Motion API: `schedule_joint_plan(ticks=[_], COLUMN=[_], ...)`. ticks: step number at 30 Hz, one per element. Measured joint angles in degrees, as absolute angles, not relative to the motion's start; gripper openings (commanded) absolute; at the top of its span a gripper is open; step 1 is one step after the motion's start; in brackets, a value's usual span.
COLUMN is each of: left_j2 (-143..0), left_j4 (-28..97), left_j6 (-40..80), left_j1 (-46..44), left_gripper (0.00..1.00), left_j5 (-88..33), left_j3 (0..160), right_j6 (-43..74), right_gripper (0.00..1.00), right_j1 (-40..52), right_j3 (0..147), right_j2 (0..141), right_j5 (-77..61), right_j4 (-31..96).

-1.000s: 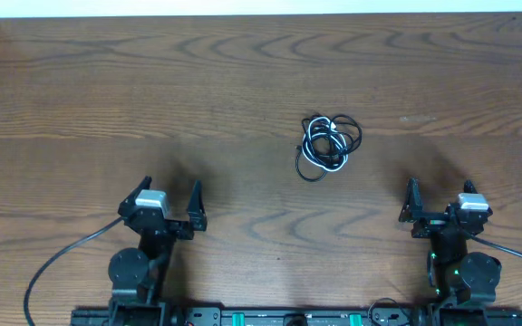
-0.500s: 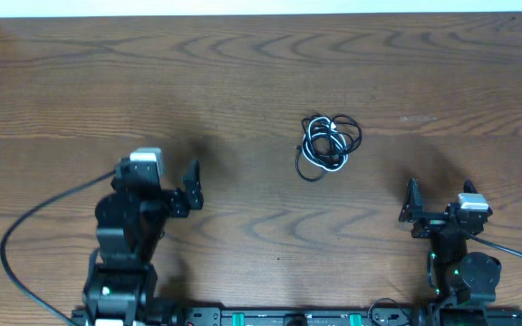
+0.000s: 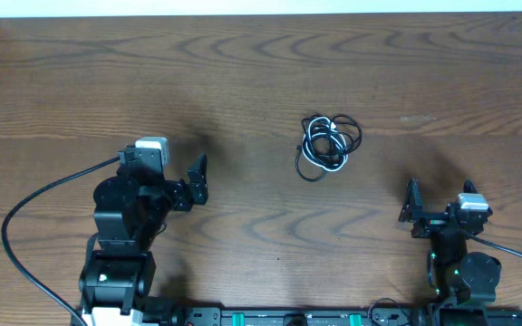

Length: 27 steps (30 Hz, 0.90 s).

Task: Untangle cables
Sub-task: 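Raise the left arm and swing its gripper toward the cable bundle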

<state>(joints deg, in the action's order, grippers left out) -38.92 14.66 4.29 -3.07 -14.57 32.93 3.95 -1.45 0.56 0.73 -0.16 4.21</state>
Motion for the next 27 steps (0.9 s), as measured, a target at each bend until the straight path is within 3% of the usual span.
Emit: schedule_joint_plan(ticks=[27], left_j2=[-42.65], left_j4=[14.68], left_j6=[8.88], left_j1=[-3.07], left_gripper=[0.98], left_j5=[-19.18], left_j3=[32.93], right_j6=[3.95], right_gripper=[0.99], right_j1=[-1.45], right_j3=[0.56], right_j2=[0.73], right_j5=[-0.16], right_j4=[4.23])
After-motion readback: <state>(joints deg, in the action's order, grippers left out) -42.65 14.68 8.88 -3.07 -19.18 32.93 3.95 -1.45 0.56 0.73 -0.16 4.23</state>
